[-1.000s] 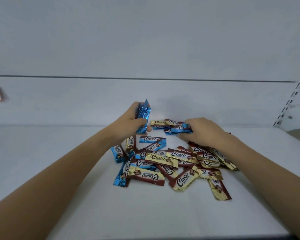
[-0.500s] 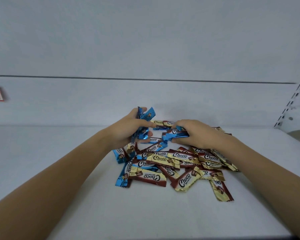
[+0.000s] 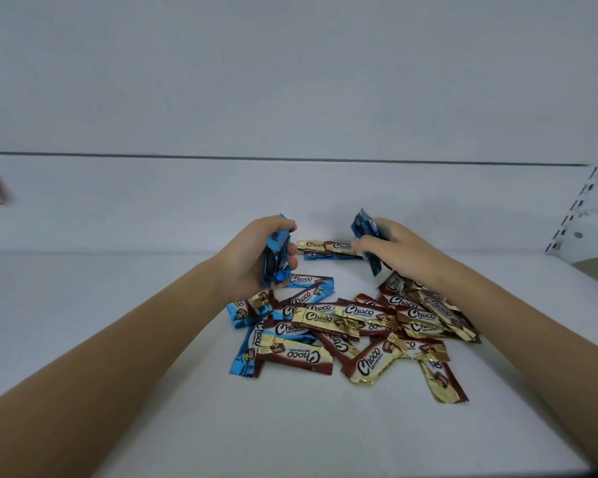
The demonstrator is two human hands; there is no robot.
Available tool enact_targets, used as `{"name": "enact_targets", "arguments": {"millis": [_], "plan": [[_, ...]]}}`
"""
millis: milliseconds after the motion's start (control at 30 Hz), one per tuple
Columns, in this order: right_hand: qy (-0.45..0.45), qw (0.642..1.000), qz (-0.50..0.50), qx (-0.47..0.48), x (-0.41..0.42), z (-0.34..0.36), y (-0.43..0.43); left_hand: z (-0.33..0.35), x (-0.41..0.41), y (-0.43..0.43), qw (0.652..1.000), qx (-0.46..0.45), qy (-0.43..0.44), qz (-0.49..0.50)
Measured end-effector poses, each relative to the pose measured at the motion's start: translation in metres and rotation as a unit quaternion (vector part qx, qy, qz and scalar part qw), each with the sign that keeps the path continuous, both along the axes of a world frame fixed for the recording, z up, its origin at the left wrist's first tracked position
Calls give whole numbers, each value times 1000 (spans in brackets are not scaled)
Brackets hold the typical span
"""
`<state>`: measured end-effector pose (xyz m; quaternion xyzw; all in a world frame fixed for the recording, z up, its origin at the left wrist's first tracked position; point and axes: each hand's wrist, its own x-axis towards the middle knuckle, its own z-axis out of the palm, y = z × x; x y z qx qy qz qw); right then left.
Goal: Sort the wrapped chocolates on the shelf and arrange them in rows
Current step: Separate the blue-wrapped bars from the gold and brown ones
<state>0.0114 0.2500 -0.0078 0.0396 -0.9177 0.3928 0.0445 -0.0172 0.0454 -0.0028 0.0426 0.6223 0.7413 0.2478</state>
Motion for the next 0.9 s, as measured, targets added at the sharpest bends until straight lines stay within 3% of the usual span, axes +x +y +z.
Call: {"name": "enact_targets", "arguments": {"millis": [67,100,167,200,233,333,500,733,833,900], "plan": [[1,1000,-12,-19,0,-2,0,-3,1,3,990,-97,100,22],[2,1000,-17,-19,0,-3,0,-6,0,3,955,-203,216,27],[14,1000,-15,-2,1,-3,0,-12,-2,1,805,-384,452,-6],[23,1000,-12,8,1,-3,-1,-13,-3,-1,747,-432,504,-32],[33,999,-8,17,2,-2,-2,-13,-4,-2,714,-465,519,-62],[55,998,2,42,3,-1,-5,-15,-6,1,679,-519,497,-153],[75,994,12,76,0,-4,-7,-12,-7,7,682,-521,465,-218],[26,993,74,86,8,-3,-11,-7,-4,10,715,-497,468,-151],[21,985,117,129,13,-2,-20,-3,-5,2,781,-428,452,-57],[27,967,146,206,12,-4,-25,0,-9,-5,840,-374,394,-8]]}}
